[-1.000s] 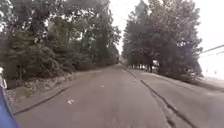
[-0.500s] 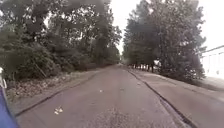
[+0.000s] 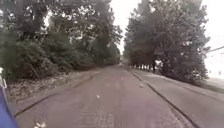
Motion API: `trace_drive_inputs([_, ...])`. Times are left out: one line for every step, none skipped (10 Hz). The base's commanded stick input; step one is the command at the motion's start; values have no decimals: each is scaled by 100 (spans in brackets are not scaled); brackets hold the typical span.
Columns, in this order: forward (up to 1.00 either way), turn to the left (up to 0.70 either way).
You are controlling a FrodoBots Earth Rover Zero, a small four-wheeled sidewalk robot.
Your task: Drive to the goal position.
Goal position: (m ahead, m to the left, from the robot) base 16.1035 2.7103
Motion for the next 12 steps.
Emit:
trace_drive_inputs([70,-1])
trace_drive_inputs([70,-1])
trace_drive_inputs([70,-1])
trace_drive_inputs([70,-17])
trace_drive_inputs([70,-33])
trace_drive_inputs([70,-23])
trace_drive_inputs([70,-9])
trace_drive_inputs([70,-1])
trace_drive_inputs([70,-1])
trace_drive_inputs([70,-1])
trace_drive_inputs([70,-1])
trace_drive_inputs([70,-1])
